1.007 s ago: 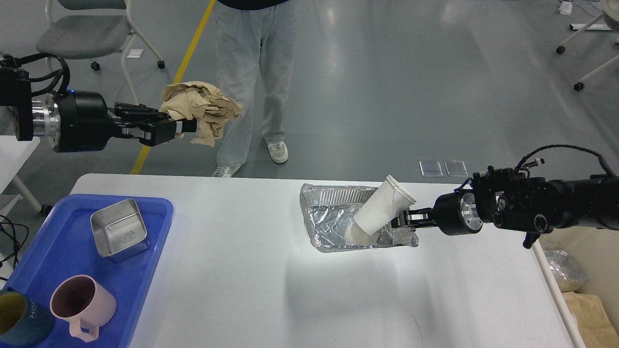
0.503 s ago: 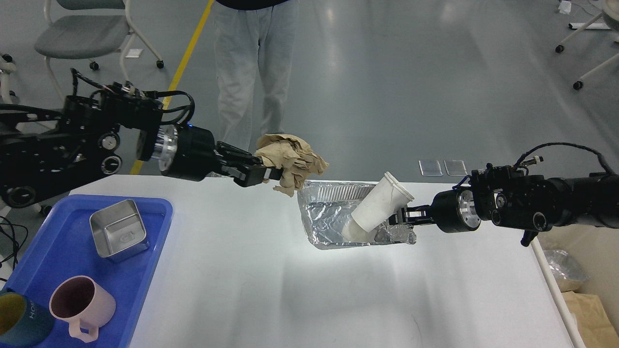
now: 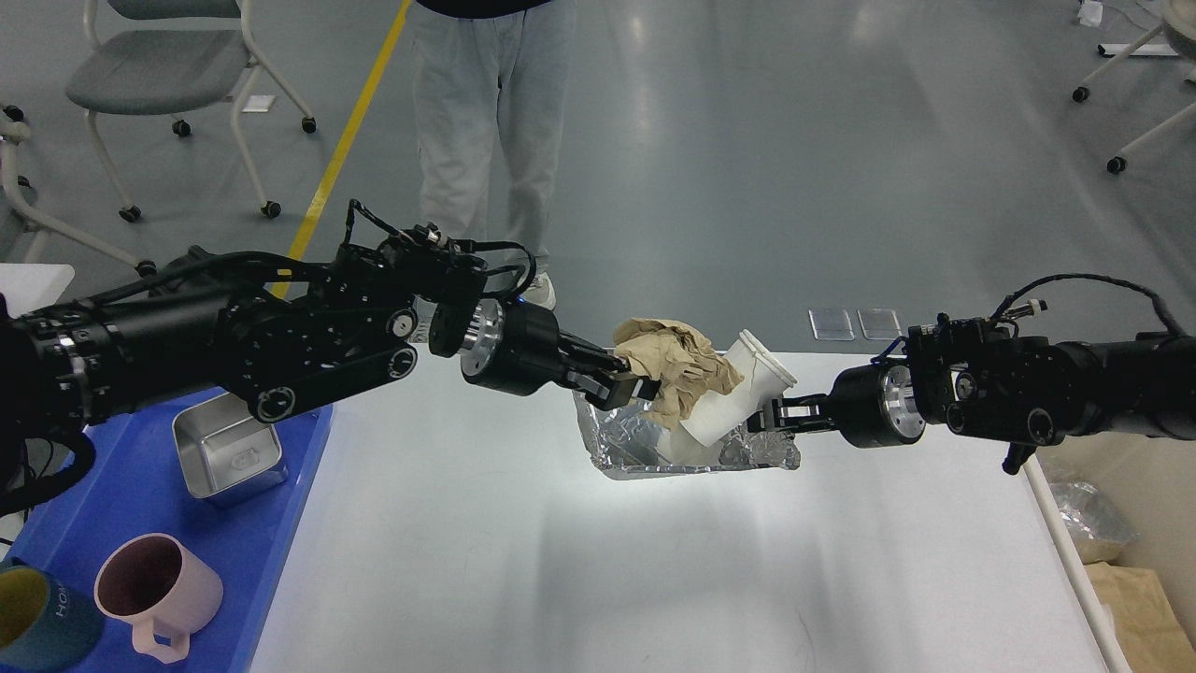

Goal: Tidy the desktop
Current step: 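Drop the beige cloth into the foil tray and withdraw the left gripper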

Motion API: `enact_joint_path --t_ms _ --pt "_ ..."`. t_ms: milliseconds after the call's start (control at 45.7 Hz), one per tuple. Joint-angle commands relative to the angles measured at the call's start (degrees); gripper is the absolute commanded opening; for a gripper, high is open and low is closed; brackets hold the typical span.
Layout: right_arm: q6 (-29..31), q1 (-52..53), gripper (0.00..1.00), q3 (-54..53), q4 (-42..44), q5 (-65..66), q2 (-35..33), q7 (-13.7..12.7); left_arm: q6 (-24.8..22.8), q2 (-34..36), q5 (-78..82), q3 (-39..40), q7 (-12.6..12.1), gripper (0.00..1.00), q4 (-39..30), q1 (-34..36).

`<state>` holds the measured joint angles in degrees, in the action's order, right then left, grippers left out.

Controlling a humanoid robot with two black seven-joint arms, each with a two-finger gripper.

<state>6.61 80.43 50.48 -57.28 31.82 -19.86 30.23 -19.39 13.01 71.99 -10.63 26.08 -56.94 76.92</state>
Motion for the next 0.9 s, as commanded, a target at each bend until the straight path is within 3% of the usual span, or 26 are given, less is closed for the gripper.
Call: enact_joint_path --t_ms 0,66,109,153,241,306,547,875 --pt "0.0 0.0 0.0 0.1 0.0 0.0 -0.1 0.0 -0.1 -0.9 0.0 0.0 -0.2 0.0 0.6 -0.3" --pt "0.1 0.0 0.0 0.0 0.0 0.0 0.0 0.0 -0.2 -0.8 0.0 0.0 -0.2 0.01 0.9 -0.4" --pt "0.1 0.1 0.0 0.0 0.0 0.0 0.0 0.0 -0.6 -0.8 0.0 0.0 -0.2 0.08 0.9 -0.4" --pt "0.0 0.1 0.0 0.0 0.0 0.0 0.1 -0.1 -0.9 -0.8 0.0 0.0 -0.2 0.22 0.9 -0.4" --pt "0.1 0.1 0.0 0.1 0.0 0.0 0.3 0.0 -1.1 -0.8 -0.5 0.2 -0.2 0.58 0.9 -0.3" --pt "0.0 0.1 0.0 0.1 0.1 0.0 0.3 -0.1 -0.9 -0.6 -2.4 0.2 -0.2 0.72 0.9 -0.2" --pt "0.1 0.1 0.0 0.3 0.0 0.0 0.3 0.0 -0.9 0.2 -5.2 0.1 -0.3 0.85 1.1 0.2" --pt "0.2 0.1 0.0 0.7 -0.1 0.0 -0.2 0.0 -1.3 0.9 -5.3 0.6 0.1 0.93 1.0 1.1"
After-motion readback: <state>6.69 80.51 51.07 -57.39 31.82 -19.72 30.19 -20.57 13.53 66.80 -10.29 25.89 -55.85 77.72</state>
